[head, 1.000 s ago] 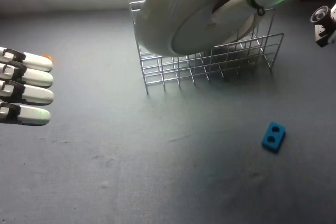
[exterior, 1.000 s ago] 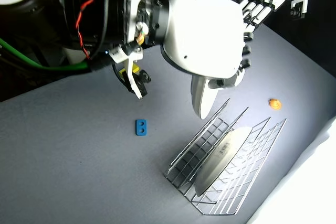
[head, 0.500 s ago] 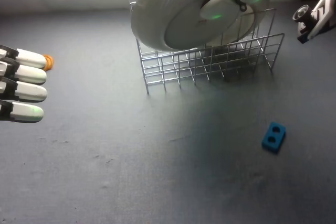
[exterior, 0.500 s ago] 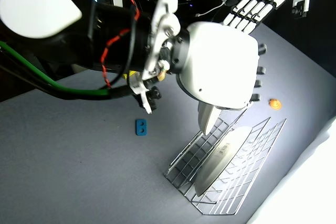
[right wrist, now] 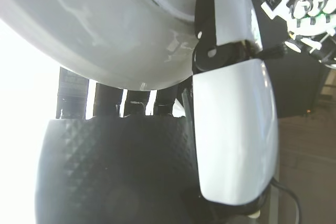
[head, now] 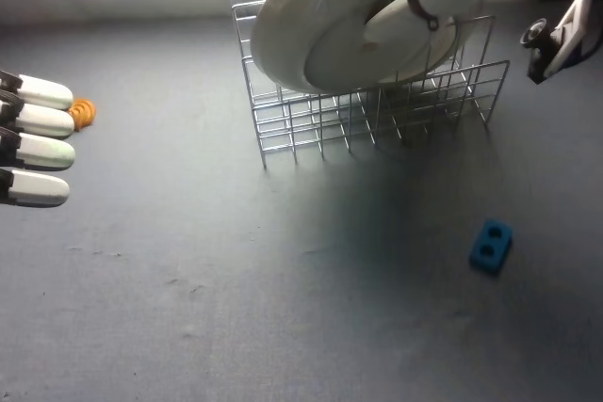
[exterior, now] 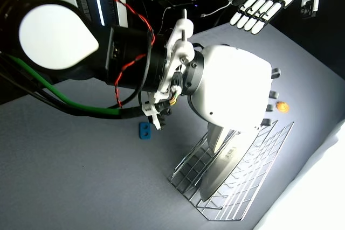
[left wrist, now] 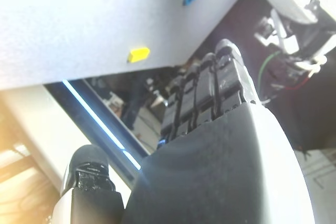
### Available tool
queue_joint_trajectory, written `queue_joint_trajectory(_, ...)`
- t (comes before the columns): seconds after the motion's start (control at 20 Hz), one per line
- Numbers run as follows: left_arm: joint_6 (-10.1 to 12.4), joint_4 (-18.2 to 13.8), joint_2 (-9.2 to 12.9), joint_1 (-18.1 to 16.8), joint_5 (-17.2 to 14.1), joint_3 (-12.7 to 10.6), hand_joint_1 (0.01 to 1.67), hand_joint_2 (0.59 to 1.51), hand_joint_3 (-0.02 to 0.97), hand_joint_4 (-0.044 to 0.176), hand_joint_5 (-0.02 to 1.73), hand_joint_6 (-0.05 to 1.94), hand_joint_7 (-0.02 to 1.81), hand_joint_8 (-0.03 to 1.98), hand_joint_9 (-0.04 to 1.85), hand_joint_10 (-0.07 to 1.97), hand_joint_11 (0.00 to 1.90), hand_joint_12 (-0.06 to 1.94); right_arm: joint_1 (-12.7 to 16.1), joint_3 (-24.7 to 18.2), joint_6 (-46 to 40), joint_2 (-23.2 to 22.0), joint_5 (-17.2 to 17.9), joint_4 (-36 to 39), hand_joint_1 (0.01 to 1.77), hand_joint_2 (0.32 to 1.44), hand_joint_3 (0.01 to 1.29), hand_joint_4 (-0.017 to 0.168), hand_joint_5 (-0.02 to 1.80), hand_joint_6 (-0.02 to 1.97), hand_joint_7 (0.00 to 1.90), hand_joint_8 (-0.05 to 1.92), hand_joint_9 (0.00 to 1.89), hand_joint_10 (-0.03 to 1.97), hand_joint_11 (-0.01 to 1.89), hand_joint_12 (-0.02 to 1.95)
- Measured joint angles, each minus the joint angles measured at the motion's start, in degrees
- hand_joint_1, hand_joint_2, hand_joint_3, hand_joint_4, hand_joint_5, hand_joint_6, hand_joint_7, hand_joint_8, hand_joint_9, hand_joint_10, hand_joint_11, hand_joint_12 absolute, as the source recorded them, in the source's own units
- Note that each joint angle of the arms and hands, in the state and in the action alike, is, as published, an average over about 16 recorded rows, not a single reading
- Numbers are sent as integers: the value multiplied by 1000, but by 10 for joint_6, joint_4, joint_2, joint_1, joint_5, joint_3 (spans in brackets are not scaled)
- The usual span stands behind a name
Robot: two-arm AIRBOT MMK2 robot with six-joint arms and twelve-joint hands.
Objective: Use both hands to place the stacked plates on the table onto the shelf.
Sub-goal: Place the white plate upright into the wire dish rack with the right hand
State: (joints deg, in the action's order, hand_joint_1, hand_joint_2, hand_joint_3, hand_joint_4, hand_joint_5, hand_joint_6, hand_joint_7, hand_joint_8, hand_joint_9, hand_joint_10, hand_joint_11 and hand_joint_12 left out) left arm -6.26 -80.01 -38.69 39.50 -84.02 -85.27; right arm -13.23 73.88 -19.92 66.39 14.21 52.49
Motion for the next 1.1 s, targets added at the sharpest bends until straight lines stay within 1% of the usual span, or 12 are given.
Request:
queue_joint_trajectory(0.55, 3, -7, 0, -10, -6, -1, 22, 1109, 12, 7, 20, 7, 17, -5, 18, -52, 13, -11, -25, 29, 56, 29, -16, -37, 1248, 934, 13, 6, 1067, 741, 1244, 533, 1372, 22, 983, 886)
queue_joint_trajectory(1.1, 3, -12, 1, -12, -7, 1, 23, 1109, 12, 7, 15, 6, 17, -6, 17, -52, 13, -11, -46, 56, 71, 50, -35, -48, 1249, 935, 13, 6, 1058, 755, 1233, 571, 1364, 22, 971, 892)
